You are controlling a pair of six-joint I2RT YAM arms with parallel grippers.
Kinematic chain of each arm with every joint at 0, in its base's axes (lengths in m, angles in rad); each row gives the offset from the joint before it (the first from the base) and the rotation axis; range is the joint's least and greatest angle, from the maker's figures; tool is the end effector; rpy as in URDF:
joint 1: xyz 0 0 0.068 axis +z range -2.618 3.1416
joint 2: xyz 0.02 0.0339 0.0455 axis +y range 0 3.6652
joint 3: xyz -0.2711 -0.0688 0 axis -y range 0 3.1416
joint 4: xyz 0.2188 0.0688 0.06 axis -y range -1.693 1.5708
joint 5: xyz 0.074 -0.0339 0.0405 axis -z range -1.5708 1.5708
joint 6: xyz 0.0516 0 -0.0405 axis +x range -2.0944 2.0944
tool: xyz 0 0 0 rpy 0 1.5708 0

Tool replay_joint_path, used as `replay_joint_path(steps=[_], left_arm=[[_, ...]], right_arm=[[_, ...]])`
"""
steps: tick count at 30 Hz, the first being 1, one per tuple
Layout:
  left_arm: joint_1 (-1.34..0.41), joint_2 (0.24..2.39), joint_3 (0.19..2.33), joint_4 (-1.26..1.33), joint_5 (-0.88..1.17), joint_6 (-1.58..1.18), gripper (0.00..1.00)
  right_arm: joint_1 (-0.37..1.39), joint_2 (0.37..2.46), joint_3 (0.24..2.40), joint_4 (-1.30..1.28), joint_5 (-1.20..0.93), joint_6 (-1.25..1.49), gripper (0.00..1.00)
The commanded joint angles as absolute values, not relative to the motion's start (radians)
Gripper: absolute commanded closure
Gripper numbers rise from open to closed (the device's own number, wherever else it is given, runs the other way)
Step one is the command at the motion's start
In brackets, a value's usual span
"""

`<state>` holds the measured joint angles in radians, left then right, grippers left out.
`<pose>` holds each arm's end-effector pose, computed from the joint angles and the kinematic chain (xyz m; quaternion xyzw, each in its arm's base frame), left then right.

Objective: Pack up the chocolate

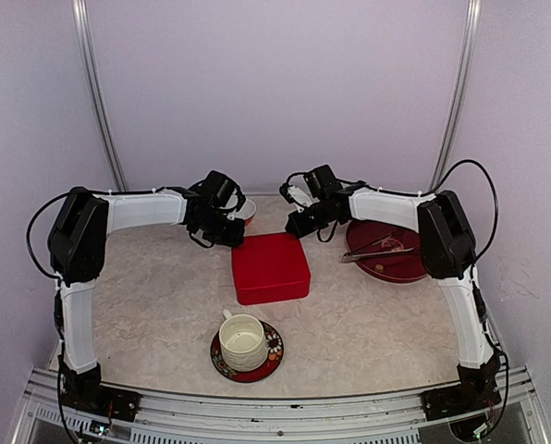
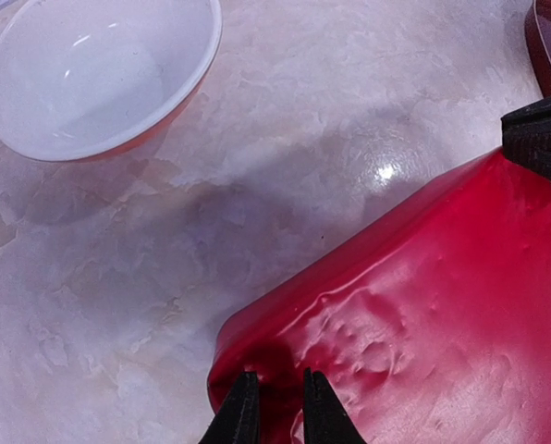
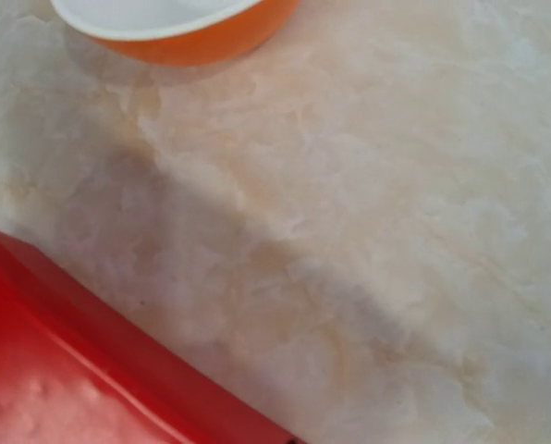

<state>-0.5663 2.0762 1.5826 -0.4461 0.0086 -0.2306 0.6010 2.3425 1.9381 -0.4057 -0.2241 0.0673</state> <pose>0.3765 -0.2399 0.1985 0.1601 0.9370 -0.1242 0.2844 0.4220 0.3032 0.1868 -0.2834 0.8791 0.2191 0.3145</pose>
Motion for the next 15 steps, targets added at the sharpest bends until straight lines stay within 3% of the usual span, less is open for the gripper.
replay_joint_path(steps=[1, 7, 15], left_arm=[[-0.559, 1.984, 1.595, -0.496, -0.042, -0.228, 0.83], [-0.547, 1.930, 1.587, -0.484, -0.061, -0.229, 0.82], [-0.545, 2.038, 1.538, -0.477, -0.030, -0.229, 0.85]], right_arm=[[0.606, 2.345, 1.864, -0.542, -0.238, 0.058, 0.94], [0.606, 2.327, 1.841, -0.525, -0.261, 0.063, 0.93], [0.606, 2.313, 1.812, -0.522, -0.264, 0.063, 0.93]])
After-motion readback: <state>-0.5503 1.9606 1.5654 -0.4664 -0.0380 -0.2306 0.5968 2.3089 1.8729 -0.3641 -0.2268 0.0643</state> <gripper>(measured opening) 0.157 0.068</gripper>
